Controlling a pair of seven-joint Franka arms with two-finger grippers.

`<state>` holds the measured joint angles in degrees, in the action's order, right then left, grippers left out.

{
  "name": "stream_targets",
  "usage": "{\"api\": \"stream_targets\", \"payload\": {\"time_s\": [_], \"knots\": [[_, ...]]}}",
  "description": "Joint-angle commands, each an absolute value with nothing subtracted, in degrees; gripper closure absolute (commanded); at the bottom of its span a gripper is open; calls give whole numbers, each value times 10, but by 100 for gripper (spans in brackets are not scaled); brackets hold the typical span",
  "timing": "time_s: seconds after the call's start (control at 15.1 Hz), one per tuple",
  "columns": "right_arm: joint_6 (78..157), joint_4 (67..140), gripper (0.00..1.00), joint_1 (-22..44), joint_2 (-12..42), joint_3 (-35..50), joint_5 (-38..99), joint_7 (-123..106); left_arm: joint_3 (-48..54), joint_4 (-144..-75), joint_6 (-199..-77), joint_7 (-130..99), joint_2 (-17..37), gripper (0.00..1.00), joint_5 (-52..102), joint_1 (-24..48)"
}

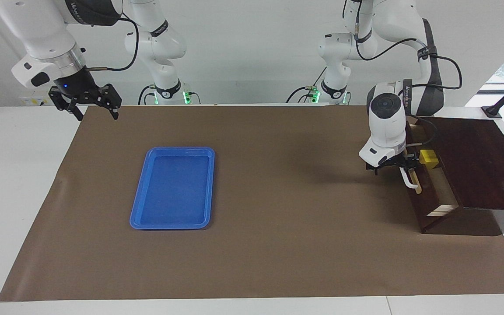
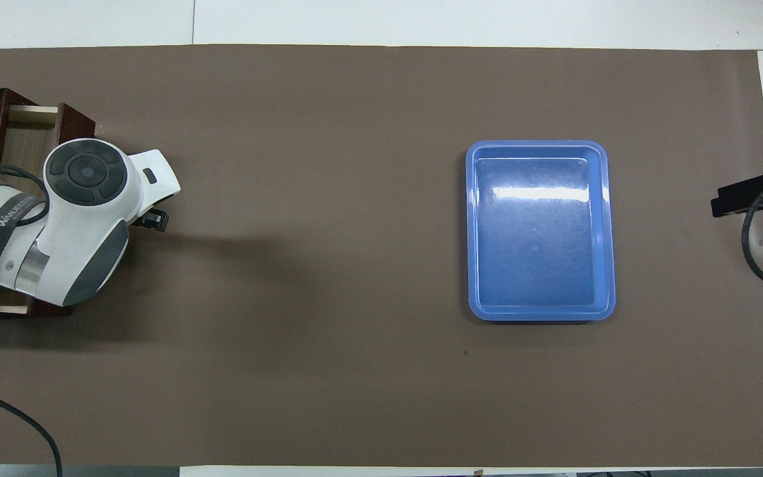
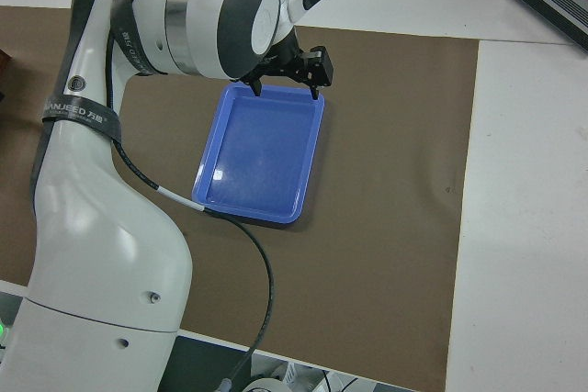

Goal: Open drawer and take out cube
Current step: 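Pull the drawer open by its handle with the left gripper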

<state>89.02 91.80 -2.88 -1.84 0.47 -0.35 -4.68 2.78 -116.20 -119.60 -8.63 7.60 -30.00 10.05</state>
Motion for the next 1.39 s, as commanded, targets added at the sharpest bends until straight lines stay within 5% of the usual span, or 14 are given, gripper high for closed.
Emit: {"api": "stream_targets", "payload": {"time_s": [0.0, 1.33], "knots": [[901, 929, 0, -15, -27, 10, -11, -30, 25, -1162, -1176, -91, 64, 0, -288, 121], [892, 932, 0, -23, -28, 9, -11, -33, 25, -1144, -1146, -95, 65, 0, -254, 156]]}}
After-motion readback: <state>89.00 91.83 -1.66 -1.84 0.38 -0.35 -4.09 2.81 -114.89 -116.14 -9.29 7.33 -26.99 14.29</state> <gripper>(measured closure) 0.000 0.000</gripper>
